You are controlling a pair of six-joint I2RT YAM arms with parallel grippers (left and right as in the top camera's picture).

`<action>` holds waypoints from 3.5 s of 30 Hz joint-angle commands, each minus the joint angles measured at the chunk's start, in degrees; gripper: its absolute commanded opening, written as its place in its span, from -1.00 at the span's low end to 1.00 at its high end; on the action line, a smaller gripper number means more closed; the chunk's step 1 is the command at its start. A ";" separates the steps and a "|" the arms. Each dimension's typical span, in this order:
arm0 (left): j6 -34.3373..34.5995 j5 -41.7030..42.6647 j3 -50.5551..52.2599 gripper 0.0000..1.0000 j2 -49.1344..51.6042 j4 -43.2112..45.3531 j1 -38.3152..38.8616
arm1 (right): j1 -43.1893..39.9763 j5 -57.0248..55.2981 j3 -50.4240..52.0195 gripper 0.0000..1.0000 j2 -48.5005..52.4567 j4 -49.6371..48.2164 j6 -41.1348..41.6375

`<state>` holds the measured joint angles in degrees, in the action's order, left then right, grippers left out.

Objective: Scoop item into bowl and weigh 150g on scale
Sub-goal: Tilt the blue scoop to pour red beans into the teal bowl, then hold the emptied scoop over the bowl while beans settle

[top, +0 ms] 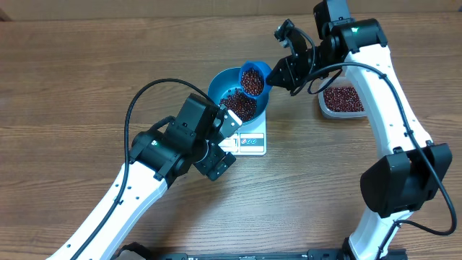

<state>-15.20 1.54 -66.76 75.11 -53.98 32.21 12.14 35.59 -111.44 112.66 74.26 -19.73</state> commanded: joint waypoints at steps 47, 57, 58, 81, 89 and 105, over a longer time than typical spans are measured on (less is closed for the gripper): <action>-0.90 0.85 0.42 0.99 -0.22 0.24 -0.31 | 12.98 -28.02 -1.64 -0.92 -0.90 -3.56 -4.44; -0.90 0.87 0.42 0.99 -0.22 0.24 -0.31 | 16.24 -33.48 -1.64 -0.92 -0.90 -4.61 -4.83; -0.90 0.87 0.42 0.99 -0.22 0.24 -0.31 | 16.55 -34.16 -1.64 -0.92 -0.90 -4.59 -4.81; -0.90 0.87 0.42 0.99 -0.22 0.24 -0.31 | 19.67 -41.59 -1.64 -0.92 -0.90 -4.59 -4.81; -0.90 0.87 0.42 0.99 -0.22 0.24 -0.31 | 20.83 -42.60 -1.64 -0.92 -0.90 -4.87 -4.81; -0.90 0.87 0.42 0.99 -0.22 0.24 -0.31 | 21.55 -44.98 -1.64 -0.92 -0.90 -5.46 -4.46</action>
<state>-15.20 1.54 -66.76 75.11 -53.98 32.21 33.41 -8.93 -111.44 112.66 69.43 -24.25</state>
